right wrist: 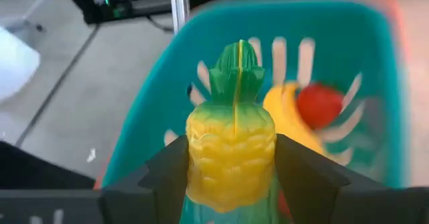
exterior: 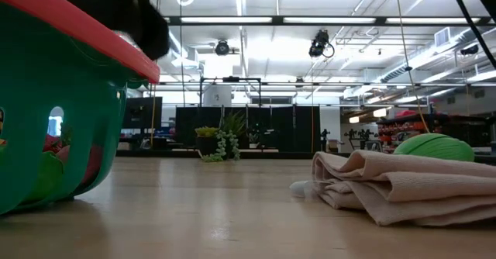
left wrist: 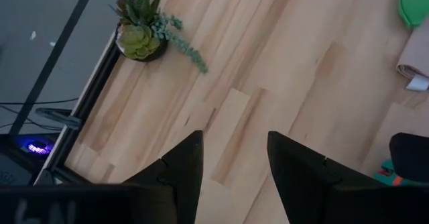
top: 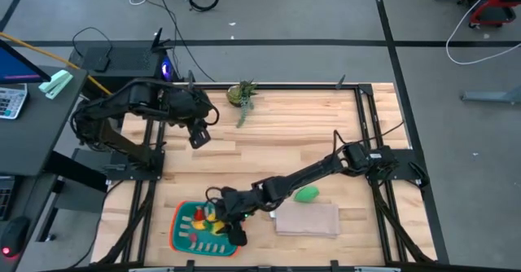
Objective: Pick and placing Produce into tupperware
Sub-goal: Put the yellow pineapple into the blue basket, then put the green corn into the blue basket
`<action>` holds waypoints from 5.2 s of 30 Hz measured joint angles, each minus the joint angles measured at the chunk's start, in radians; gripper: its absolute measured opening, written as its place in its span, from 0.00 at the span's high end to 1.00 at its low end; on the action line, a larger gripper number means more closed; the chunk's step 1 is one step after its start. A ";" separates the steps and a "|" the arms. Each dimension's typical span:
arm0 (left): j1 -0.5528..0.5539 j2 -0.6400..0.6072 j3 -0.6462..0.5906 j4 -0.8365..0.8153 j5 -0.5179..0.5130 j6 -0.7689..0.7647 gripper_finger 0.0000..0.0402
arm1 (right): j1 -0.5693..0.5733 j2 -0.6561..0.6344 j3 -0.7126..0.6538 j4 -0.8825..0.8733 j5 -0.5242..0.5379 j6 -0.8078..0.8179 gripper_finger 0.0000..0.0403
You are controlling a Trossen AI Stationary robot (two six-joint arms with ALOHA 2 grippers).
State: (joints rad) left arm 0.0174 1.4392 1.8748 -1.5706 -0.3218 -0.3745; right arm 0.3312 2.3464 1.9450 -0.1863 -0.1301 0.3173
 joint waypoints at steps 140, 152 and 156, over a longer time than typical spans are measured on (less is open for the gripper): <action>-0.204 0.933 -0.001 1.293 0.289 -0.058 0.33 | -0.029 -1.132 -0.560 -1.371 0.710 0.622 0.34; -0.205 0.976 0.000 1.319 0.289 -0.092 0.34 | -0.029 -1.132 -0.559 -1.368 0.710 0.622 0.34; -0.208 0.992 0.002 1.355 0.289 -0.097 0.34 | -0.029 -1.132 -0.559 -1.368 0.713 0.622 0.34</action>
State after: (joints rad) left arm -0.1905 2.4310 1.8767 -0.2160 -0.0328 -0.4711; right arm 0.3019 1.2144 1.3865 -1.5543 0.5831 0.9394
